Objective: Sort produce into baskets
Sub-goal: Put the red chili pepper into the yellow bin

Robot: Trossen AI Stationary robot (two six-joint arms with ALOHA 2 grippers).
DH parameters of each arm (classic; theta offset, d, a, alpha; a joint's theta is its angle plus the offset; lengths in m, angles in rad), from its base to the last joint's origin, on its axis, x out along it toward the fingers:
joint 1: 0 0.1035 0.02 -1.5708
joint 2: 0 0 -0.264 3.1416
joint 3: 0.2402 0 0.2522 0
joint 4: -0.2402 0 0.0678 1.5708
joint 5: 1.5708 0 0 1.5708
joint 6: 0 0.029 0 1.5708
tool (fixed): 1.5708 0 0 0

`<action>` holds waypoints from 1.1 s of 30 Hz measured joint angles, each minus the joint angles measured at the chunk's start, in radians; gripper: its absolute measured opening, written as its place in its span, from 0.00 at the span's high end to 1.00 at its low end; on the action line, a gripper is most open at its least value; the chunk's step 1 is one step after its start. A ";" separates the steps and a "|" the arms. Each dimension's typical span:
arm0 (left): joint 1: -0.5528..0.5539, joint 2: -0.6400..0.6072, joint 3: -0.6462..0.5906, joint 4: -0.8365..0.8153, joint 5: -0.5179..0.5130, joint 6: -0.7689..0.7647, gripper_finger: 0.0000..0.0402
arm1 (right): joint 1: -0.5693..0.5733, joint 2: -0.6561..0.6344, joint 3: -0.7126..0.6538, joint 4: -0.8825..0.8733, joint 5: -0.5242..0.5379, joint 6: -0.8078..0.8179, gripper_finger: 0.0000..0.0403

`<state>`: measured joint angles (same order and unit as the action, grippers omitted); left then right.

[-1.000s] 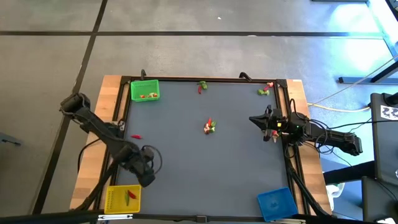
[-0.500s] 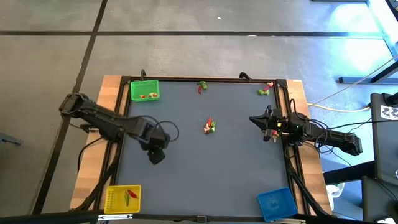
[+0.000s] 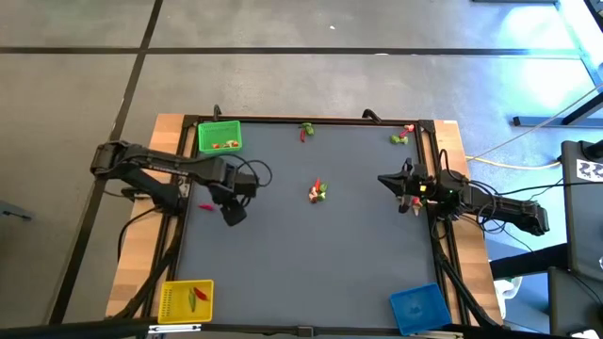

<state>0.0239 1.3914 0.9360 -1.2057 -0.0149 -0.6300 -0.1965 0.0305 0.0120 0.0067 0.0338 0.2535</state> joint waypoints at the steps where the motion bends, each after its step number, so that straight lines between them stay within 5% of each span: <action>1: 0.010 0.000 -0.001 -0.011 -0.009 0.016 0.59 | 0.000 0.000 0.000 0.000 0.000 0.000 0.96; 12: 0.086 0.046 -0.146 -0.020 0.029 0.107 0.59 | 0.000 0.000 0.000 0.000 0.002 0.000 0.96; 27: 0.088 0.316 -0.167 -0.002 0.032 0.261 0.59 | 0.000 0.000 0.000 0.002 0.011 0.000 0.96; 33: 0.087 0.376 -0.166 0.018 0.042 0.294 0.72 | 0.000 0.000 0.000 0.002 0.011 0.000 0.96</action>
<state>0.1112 1.7676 0.7696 -1.1876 0.0271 -0.3357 -0.1966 0.0304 0.0120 0.0086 0.0452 0.2531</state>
